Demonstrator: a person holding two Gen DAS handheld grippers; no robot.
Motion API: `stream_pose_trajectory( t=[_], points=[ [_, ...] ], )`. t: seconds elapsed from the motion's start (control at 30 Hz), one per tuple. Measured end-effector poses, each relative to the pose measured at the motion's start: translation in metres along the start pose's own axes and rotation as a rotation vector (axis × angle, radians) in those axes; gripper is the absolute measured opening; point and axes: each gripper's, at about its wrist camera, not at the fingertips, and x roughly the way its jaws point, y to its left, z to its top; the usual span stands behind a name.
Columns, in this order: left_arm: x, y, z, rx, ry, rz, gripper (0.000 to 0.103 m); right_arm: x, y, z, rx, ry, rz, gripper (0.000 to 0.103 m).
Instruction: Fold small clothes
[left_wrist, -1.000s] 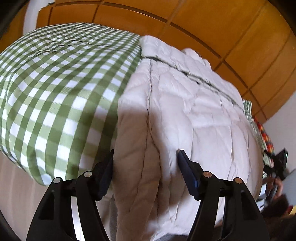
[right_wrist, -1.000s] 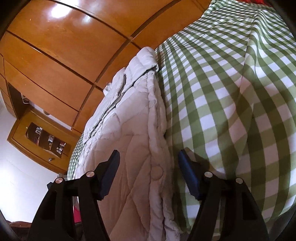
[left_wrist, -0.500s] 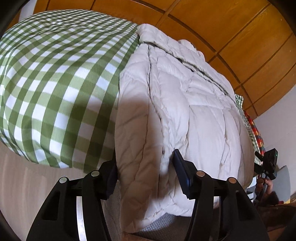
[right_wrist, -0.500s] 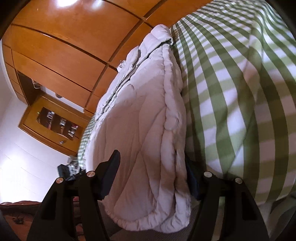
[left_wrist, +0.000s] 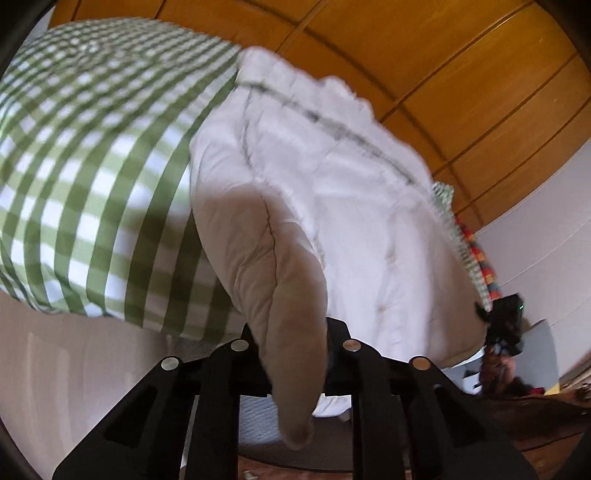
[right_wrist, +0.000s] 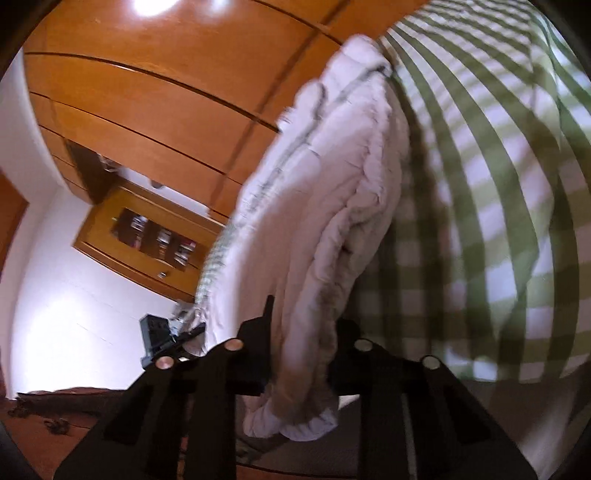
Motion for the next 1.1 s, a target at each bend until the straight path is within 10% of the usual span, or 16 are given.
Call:
stream_pose_trajectory(
  t=[0.67, 1.1],
  points=[
    [-0.127, -0.064, -0.032, -0.08, -0.239, -0.539, 0.009, -0.113, 0.056, -0.04, 0.004, -0.254, 0.403, 0.015],
    [-0.088, -0.036, 0.044, -0.26, -0.218, -0.573, 0.009, -0.076, 0.041, 0.055, 0.163, -0.317, 0.464, 0.015]
  ],
)
